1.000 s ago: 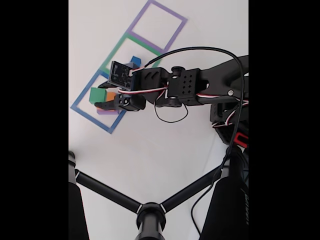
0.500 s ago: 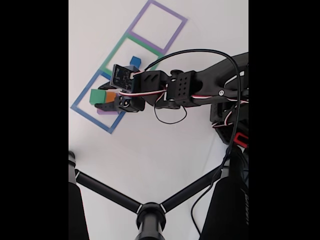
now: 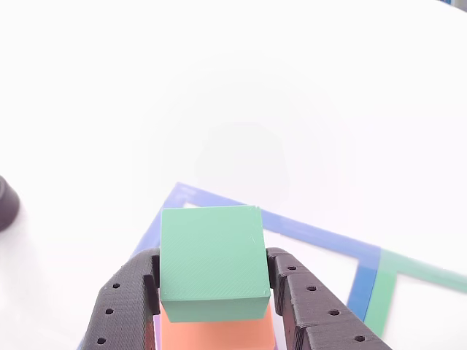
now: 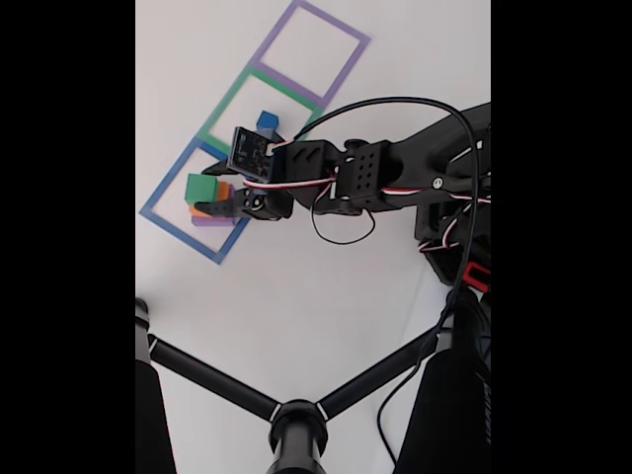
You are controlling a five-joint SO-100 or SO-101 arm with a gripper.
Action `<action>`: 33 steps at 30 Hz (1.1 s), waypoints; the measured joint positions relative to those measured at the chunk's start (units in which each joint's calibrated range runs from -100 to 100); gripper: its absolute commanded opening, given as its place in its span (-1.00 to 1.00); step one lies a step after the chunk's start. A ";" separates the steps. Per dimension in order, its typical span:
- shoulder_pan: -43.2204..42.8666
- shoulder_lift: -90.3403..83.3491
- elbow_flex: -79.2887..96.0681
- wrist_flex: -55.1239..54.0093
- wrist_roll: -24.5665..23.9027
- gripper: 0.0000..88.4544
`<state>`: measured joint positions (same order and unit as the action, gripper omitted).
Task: Tower of hanoi
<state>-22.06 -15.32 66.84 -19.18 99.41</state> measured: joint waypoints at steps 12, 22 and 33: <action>0.00 0.00 1.04 -0.64 0.00 -0.93; 0.65 0.42 1.91 -1.52 0.00 -0.76; 0.98 1.18 2.44 -3.29 0.00 -0.53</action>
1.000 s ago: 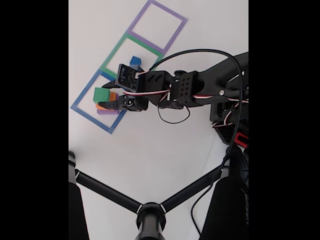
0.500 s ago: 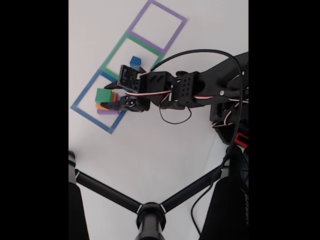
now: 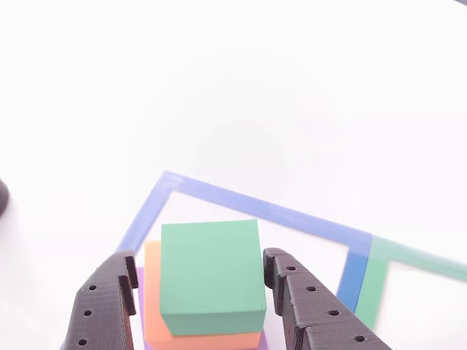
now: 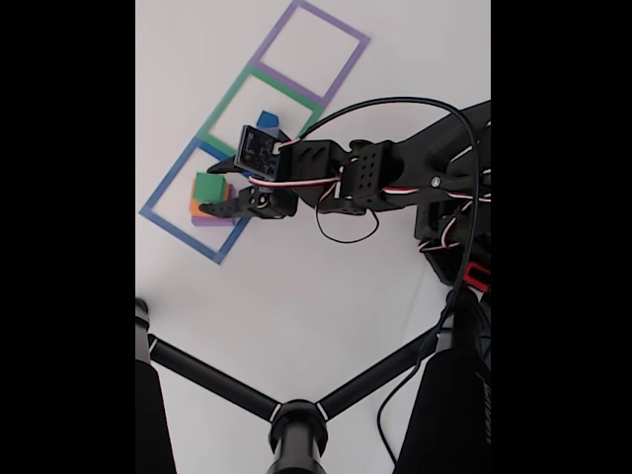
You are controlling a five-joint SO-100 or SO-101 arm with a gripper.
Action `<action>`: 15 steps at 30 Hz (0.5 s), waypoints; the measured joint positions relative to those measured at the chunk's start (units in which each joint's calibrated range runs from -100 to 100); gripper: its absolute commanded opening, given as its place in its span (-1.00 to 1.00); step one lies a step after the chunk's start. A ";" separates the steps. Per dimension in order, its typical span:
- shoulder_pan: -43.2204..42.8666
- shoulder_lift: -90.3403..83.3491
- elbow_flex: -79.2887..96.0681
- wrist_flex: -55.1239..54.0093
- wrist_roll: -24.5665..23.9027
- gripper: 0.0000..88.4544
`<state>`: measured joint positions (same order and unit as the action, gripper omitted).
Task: Tower of hanoi
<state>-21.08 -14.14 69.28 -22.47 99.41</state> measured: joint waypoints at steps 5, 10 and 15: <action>0.00 0.00 0.00 -0.48 0.00 -0.49; 0.00 0.00 0.00 -0.48 0.00 -0.47; 0.00 0.00 -1.13 0.00 0.00 -0.48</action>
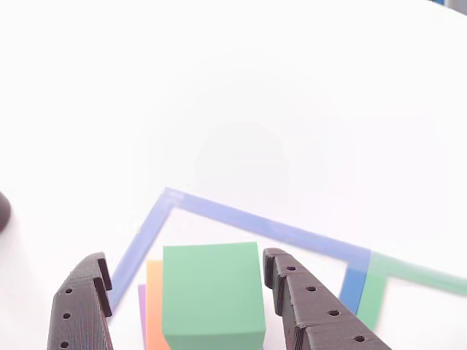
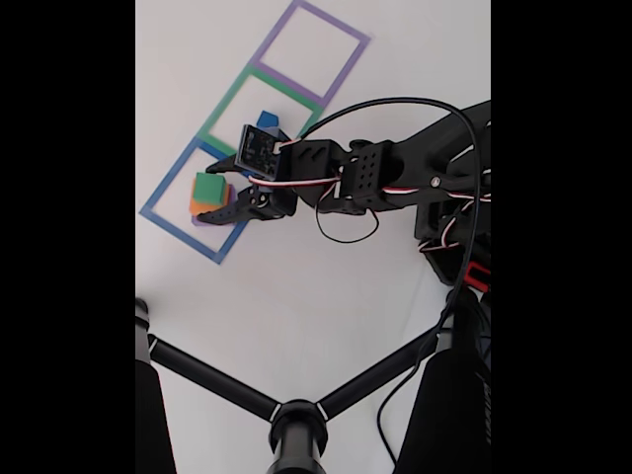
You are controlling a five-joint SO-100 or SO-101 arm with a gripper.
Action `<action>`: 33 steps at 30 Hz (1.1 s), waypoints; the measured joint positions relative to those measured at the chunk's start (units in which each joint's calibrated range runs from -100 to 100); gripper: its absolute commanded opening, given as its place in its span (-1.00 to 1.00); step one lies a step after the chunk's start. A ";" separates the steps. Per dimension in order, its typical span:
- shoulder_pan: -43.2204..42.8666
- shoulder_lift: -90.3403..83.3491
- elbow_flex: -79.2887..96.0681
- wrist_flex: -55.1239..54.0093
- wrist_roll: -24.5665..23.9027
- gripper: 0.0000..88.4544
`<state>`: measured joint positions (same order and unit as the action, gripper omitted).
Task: Tower of hanoi
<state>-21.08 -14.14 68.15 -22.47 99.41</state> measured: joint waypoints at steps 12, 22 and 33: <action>0.49 -12.33 -15.84 31.54 0.00 -0.63; 4.75 -23.22 -39.95 77.45 0.00 -0.99; 14.16 -22.96 -71.37 112.04 0.00 -1.00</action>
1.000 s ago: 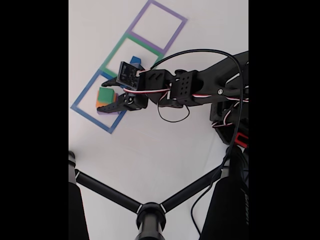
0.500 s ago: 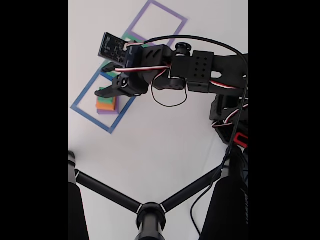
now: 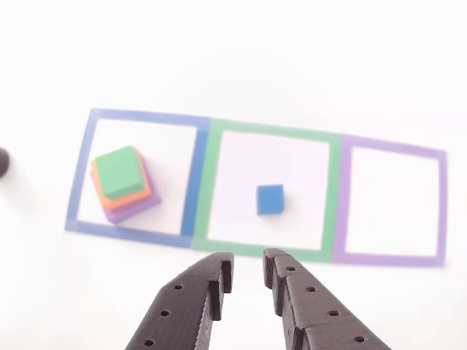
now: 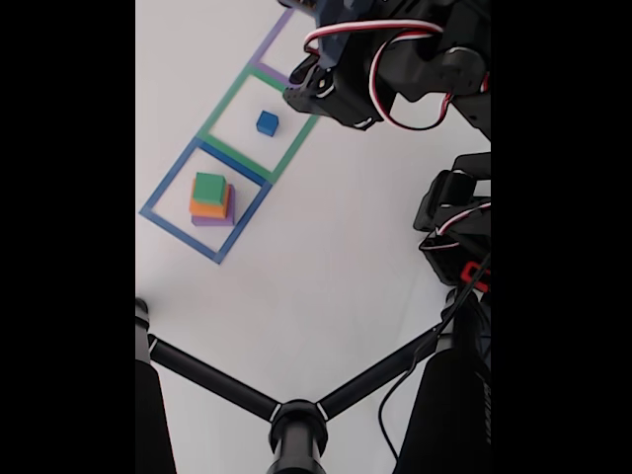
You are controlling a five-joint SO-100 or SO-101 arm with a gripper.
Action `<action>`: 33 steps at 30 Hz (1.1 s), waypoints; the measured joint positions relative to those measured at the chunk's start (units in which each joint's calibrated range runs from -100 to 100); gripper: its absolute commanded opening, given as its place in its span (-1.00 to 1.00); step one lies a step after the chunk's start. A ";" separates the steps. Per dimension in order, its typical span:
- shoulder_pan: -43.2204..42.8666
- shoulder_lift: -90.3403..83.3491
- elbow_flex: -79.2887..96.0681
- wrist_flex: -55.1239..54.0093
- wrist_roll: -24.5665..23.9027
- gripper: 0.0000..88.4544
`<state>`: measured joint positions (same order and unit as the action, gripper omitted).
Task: Tower of hanoi
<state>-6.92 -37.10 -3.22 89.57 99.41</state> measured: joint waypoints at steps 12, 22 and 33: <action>9.33 -0.08 -10.53 8.75 0.00 -0.99; 12.20 -1.01 -4.26 8.35 0.00 -0.86; 14.16 -7.26 24.72 -14.69 0.00 -0.46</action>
<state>7.25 -44.36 21.50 74.88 99.41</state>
